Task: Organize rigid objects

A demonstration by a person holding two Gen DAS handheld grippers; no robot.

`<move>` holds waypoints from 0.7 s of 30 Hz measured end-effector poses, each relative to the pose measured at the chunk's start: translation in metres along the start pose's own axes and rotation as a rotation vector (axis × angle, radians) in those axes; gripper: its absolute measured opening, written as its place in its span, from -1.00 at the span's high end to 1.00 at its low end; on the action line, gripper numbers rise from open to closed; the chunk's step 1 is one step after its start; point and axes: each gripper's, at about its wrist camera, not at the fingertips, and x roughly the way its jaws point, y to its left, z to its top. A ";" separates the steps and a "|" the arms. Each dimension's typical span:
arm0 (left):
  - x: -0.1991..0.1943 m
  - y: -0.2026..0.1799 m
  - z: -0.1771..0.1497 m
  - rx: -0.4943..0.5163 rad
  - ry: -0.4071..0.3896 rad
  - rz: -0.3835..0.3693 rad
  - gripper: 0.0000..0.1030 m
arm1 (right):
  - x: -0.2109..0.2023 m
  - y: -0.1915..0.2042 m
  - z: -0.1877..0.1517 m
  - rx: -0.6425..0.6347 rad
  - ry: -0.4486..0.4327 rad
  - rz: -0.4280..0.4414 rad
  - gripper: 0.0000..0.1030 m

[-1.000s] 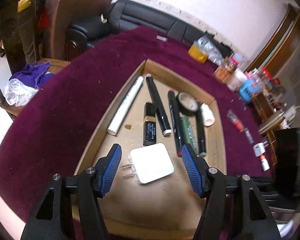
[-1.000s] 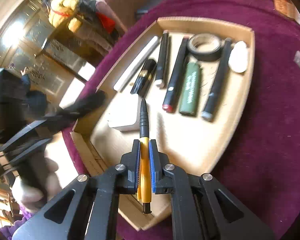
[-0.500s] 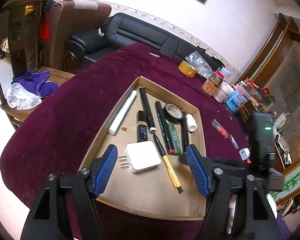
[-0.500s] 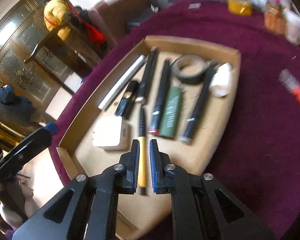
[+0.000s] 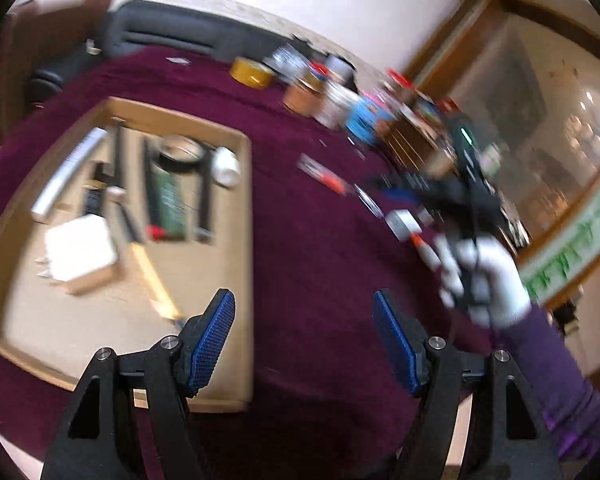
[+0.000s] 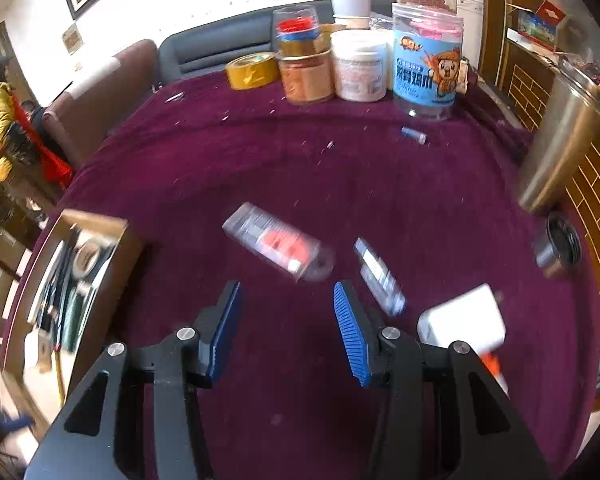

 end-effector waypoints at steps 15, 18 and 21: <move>0.005 0.005 -0.002 -0.022 0.025 0.065 -0.27 | 0.093 0.035 0.020 -0.220 0.159 -0.092 0.36; 0.009 0.004 -0.001 -0.025 0.034 0.061 -0.27 | 0.072 0.031 0.004 -0.117 0.199 -0.004 0.43; 0.014 0.000 -0.002 -0.016 0.042 0.045 -0.27 | 0.053 0.041 -0.028 -0.096 0.231 0.046 0.42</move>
